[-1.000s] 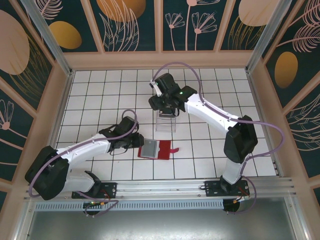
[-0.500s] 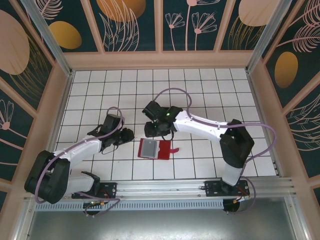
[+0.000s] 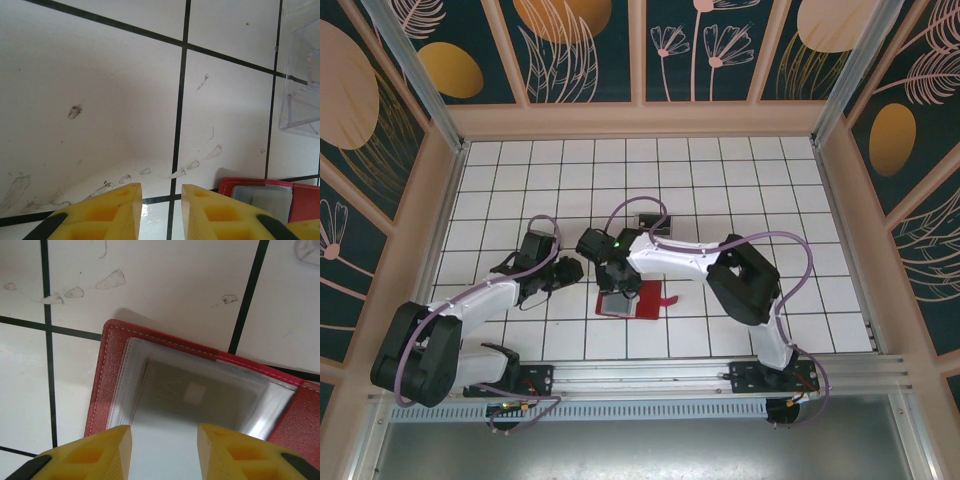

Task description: Take the credit cards out of the card holder

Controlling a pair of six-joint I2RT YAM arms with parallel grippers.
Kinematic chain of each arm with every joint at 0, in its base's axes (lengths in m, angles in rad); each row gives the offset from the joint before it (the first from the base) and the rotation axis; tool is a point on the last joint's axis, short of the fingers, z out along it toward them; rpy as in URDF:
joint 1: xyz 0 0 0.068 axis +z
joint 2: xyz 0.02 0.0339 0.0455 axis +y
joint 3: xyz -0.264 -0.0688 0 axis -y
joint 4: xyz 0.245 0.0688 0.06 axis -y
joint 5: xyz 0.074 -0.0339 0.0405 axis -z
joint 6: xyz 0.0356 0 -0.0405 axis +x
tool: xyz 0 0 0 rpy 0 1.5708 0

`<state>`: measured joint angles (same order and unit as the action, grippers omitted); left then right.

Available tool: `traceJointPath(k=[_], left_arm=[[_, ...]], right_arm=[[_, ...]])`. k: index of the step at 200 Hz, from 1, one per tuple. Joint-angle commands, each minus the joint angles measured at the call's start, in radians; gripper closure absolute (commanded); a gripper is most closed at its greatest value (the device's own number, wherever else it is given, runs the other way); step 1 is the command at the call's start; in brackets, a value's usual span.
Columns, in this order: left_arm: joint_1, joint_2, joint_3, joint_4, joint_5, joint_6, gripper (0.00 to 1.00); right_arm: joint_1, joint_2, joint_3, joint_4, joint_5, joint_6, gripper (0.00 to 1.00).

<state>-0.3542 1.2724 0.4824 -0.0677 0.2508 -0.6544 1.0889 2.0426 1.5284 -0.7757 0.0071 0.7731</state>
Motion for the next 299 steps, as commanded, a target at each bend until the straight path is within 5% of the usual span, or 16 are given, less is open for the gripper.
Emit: traceJointPath(k=[1, 58, 161, 299], left_arm=[[0.006, 0.000, -0.019, 0.026, -0.003, 0.028, 0.71], [0.006, -0.017, -0.019, 0.018, 0.006, 0.029, 0.71], [0.006, -0.059, -0.004, -0.012, 0.074, 0.028, 0.72], [-0.211, -0.023, -0.028, 0.028, 0.117, -0.117, 0.75]], right_arm=[[0.014, 0.029, 0.029, -0.059, 0.037, 0.038, 0.60], [0.022, 0.071, 0.011, -0.091, 0.069, 0.035, 0.64], [0.023, 0.039, 0.026, -0.042, 0.076, -0.001, 0.96], [-0.090, -0.279, -0.435, 0.564, -0.191, 0.027, 0.95]])
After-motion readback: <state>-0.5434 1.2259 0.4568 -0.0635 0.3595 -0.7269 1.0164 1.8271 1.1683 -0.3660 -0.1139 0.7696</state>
